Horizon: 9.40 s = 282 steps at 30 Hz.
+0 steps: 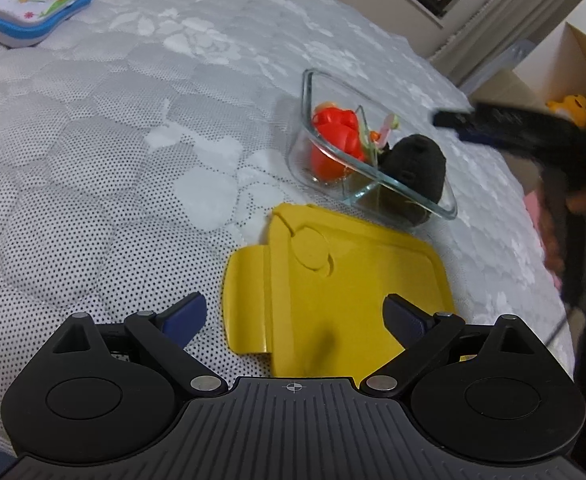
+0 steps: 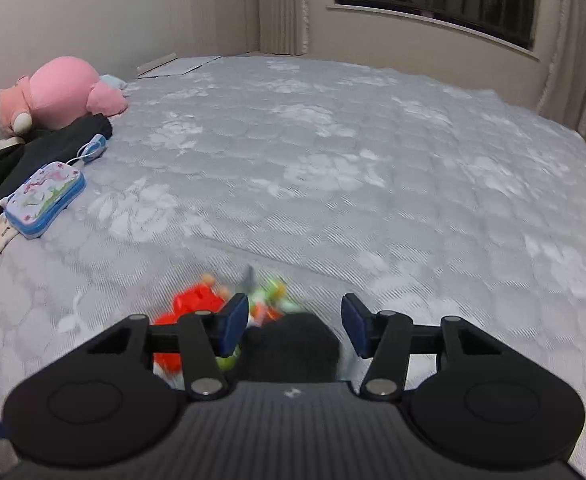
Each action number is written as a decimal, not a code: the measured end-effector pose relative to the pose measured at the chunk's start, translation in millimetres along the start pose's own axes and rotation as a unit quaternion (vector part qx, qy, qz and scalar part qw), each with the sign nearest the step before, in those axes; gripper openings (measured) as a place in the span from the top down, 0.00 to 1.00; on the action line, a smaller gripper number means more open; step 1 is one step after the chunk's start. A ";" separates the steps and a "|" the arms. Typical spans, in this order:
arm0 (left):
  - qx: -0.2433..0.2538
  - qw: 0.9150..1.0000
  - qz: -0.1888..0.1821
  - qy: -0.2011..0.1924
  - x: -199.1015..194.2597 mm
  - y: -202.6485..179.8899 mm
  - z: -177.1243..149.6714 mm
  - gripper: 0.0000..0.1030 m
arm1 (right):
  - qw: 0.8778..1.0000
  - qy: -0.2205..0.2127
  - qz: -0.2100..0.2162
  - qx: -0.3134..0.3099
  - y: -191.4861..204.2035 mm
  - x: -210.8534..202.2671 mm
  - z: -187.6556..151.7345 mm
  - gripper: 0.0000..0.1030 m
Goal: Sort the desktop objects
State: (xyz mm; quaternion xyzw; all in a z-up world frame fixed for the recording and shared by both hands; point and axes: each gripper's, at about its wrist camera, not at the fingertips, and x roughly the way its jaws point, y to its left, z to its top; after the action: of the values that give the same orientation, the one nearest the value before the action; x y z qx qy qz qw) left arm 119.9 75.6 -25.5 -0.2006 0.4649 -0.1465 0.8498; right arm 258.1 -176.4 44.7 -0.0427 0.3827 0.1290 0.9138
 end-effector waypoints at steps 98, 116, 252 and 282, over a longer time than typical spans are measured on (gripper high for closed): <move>-0.003 1.000 0.006 -0.026 -12.6 15.8 10.5 0.04 | 0.982 -0.132 0.051 0.123 -33.3 -56.1 -30.6 0.48; 0.180 0.976 0.120 -0.022 -20.3 -74.0 -32.4 0.04 | 0.915 -0.009 0.224 0.335 -112.1 -95.7 -230.3 0.41; 0.211 0.975 0.070 -0.026 0.5 -133.2 -19.6 0.03 | 0.973 -0.030 0.119 0.197 -80.7 -91.4 -158.8 0.33; 0.240 0.945 0.218 -0.039 -41.0 -80.3 -41.3 0.03 | 0.894 -0.009 0.247 0.373 -107.3 -82.7 -250.6 0.40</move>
State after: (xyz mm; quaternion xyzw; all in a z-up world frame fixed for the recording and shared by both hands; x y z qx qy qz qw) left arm 58.4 14.7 22.6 0.1094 0.4152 -0.0572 0.9013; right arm 58.6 -340.9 -75.0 0.3987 0.3929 0.1983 0.8046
